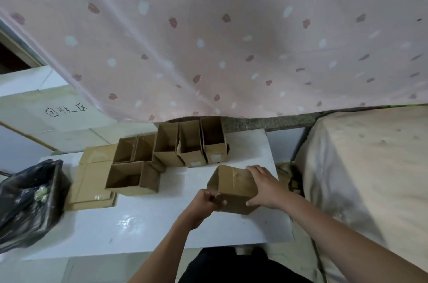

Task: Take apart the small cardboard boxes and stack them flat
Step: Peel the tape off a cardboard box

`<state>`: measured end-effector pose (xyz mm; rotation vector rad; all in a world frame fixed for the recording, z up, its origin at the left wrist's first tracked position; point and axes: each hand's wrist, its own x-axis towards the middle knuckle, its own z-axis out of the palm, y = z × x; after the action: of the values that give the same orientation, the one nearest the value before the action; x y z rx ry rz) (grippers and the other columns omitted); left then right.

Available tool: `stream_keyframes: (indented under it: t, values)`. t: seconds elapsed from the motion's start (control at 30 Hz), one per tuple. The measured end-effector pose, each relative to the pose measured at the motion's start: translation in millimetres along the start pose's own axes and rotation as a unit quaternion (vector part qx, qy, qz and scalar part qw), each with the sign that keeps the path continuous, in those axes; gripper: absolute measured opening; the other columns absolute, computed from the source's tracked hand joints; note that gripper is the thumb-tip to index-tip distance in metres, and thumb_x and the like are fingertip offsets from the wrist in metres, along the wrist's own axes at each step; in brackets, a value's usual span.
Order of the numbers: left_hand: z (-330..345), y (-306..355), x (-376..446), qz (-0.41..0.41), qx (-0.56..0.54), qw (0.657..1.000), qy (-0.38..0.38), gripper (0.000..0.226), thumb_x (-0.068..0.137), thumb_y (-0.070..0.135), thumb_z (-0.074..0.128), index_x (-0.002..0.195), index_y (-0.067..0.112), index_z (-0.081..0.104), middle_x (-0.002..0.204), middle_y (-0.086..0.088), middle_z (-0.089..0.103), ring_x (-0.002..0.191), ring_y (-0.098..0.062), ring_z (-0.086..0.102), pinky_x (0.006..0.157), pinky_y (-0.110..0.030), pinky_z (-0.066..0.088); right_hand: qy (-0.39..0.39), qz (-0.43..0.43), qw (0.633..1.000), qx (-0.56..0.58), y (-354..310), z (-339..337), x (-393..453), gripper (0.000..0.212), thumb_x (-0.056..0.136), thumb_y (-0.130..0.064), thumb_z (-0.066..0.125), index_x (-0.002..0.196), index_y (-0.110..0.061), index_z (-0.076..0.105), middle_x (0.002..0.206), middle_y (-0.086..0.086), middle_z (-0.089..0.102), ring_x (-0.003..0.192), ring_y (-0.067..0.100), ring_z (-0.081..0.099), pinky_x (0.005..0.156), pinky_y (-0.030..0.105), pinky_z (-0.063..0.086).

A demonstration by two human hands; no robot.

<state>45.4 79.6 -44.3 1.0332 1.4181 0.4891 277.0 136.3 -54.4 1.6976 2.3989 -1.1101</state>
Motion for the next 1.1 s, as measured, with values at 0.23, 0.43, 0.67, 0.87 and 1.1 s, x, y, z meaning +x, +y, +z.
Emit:
stream_keyframes:
  t: [0.23,0.43,0.67,0.87,1.1]
  values:
    - [21,8,13,-0.078,-0.051,0.995,0.021,0.037,0.084,0.027,0.081,0.117,0.019,0.068,0.103,0.004,0.074,0.09,-0.003,0.067,0.067,-0.013,0.048,0.06,-0.049,0.989,-0.125,13,17,-7,0.099,0.07,-0.045,0.081,0.147,-0.019,0.026,0.146,-0.001,0.029,0.132,0.022,0.027,0.107,0.033,0.032]
    - [53,-14,28,-0.118,0.073,0.974,0.182,0.023,0.088,0.031,0.075,0.082,0.013,0.061,0.083,-0.001,0.064,0.072,-0.013,0.056,0.059,-0.024,0.044,0.089,-0.025,0.992,-0.088,12,28,-17,0.086,0.08,-0.064,0.065,0.147,-0.023,0.03,0.147,0.002,0.018,0.139,0.024,0.015,0.119,0.042,0.019]
    - [68,-19,22,-0.004,0.215,0.939,0.268,0.065,0.089,0.019,0.069,0.145,0.013,0.036,0.145,-0.011,0.037,0.127,-0.029,0.047,0.097,-0.033,0.048,0.076,-0.023,0.997,-0.018,16,25,-15,0.047,0.087,-0.044,0.069,0.125,-0.022,0.053,0.123,-0.004,0.044,0.118,0.015,0.038,0.102,0.032,0.037]
    - [77,-29,28,0.133,0.462,0.868,0.122,0.089,0.1,0.042,0.053,0.16,0.018,-0.008,0.165,0.001,-0.02,0.153,-0.023,-0.018,0.119,-0.034,-0.017,0.089,-0.002,0.996,-0.009,15,33,-8,0.041,0.085,-0.036,0.073,0.12,-0.024,0.055,0.118,-0.003,0.046,0.114,0.017,0.04,0.098,0.031,0.039]
    - [81,-39,30,0.118,0.577,0.804,0.081,0.079,0.102,0.057,0.018,0.154,0.01,-0.02,0.16,-0.004,-0.028,0.147,-0.024,-0.028,0.12,-0.045,-0.021,0.104,0.025,0.994,0.007,16,42,-1,0.025,0.083,-0.025,0.075,0.103,-0.021,0.059,0.111,-0.004,0.047,0.11,0.017,0.042,0.092,0.032,0.039]
